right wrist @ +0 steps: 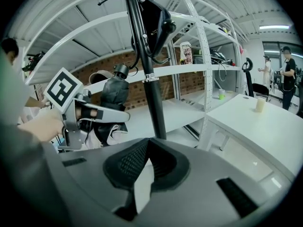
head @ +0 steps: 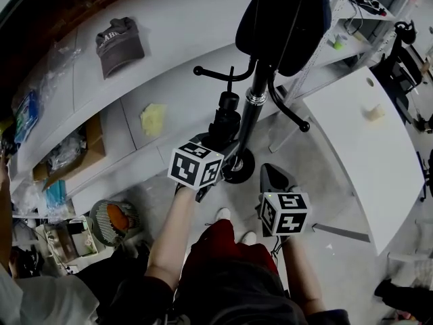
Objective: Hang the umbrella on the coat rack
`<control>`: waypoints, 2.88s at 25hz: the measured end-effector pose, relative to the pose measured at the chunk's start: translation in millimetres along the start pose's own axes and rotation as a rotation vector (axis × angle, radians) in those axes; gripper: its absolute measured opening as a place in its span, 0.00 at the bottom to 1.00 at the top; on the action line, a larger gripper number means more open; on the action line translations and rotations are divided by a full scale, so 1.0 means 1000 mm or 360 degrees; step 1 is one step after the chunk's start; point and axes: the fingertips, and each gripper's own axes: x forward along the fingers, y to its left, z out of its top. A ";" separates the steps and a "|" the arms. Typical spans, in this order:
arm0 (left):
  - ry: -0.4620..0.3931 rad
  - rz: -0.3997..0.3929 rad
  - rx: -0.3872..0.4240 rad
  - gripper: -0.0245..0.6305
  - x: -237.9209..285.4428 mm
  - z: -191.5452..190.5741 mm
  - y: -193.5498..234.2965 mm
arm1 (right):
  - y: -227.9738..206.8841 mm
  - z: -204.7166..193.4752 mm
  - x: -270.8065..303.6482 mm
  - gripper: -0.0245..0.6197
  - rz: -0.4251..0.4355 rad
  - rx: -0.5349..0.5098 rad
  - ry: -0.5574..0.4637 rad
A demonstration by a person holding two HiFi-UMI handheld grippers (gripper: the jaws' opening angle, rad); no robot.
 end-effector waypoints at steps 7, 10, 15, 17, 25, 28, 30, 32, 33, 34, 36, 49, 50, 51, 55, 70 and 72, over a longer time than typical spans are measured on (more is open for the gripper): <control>0.0027 0.0046 -0.0022 0.27 0.006 -0.010 -0.007 | -0.006 -0.006 -0.010 0.07 0.0017 -0.0001 0.0005; 0.0036 0.0066 -0.0040 0.27 0.008 -0.014 -0.010 | -0.007 -0.009 -0.014 0.07 0.0024 -0.0005 0.0008; 0.0050 0.0095 -0.0079 0.28 0.012 -0.021 -0.011 | -0.010 -0.013 -0.021 0.07 0.0034 -0.0017 0.0017; 0.0057 0.0109 -0.0092 0.28 0.014 -0.024 -0.012 | -0.013 -0.015 -0.024 0.07 0.0036 -0.0022 0.0018; 0.0075 0.0153 -0.0129 0.28 0.020 -0.031 -0.012 | -0.023 -0.023 -0.032 0.07 0.0038 -0.0039 0.0036; 0.0076 0.0166 -0.0145 0.28 0.022 -0.035 -0.011 | -0.025 -0.027 -0.035 0.07 0.0039 -0.0039 0.0044; 0.0072 0.0172 -0.0157 0.28 0.023 -0.037 -0.011 | -0.025 -0.029 -0.036 0.07 0.0042 -0.0041 0.0047; 0.0059 0.0173 -0.0177 0.28 0.023 -0.038 -0.011 | -0.026 -0.031 -0.037 0.07 0.0047 -0.0043 0.0051; 0.0053 0.0174 -0.0188 0.29 0.024 -0.038 -0.010 | -0.026 -0.032 -0.038 0.07 0.0050 -0.0045 0.0053; 0.0048 0.0178 -0.0195 0.29 0.025 -0.039 -0.010 | -0.027 -0.033 -0.039 0.07 0.0052 -0.0046 0.0056; 0.0041 0.0186 -0.0200 0.29 0.025 -0.040 -0.010 | -0.027 -0.035 -0.041 0.07 0.0055 -0.0051 0.0060; -0.0016 0.0263 -0.0201 0.32 0.037 -0.041 -0.001 | -0.034 -0.052 -0.053 0.07 0.0047 -0.0059 0.0094; -0.0022 0.0268 -0.0201 0.33 0.039 -0.041 -0.001 | -0.036 -0.054 -0.054 0.07 0.0043 -0.0058 0.0097; -0.0027 0.0272 -0.0200 0.33 0.040 -0.041 0.000 | -0.038 -0.055 -0.056 0.07 0.0040 -0.0056 0.0100; -0.0036 0.0318 -0.0195 0.34 0.044 -0.040 0.004 | -0.043 -0.061 -0.061 0.07 0.0027 -0.0043 0.0110; -0.0055 0.0434 -0.0176 0.39 0.054 -0.039 0.016 | -0.052 -0.082 -0.072 0.07 0.0010 -0.0029 0.0159; -0.0056 0.0447 -0.0177 0.40 0.054 -0.038 0.017 | -0.052 -0.084 -0.073 0.07 0.0008 -0.0031 0.0165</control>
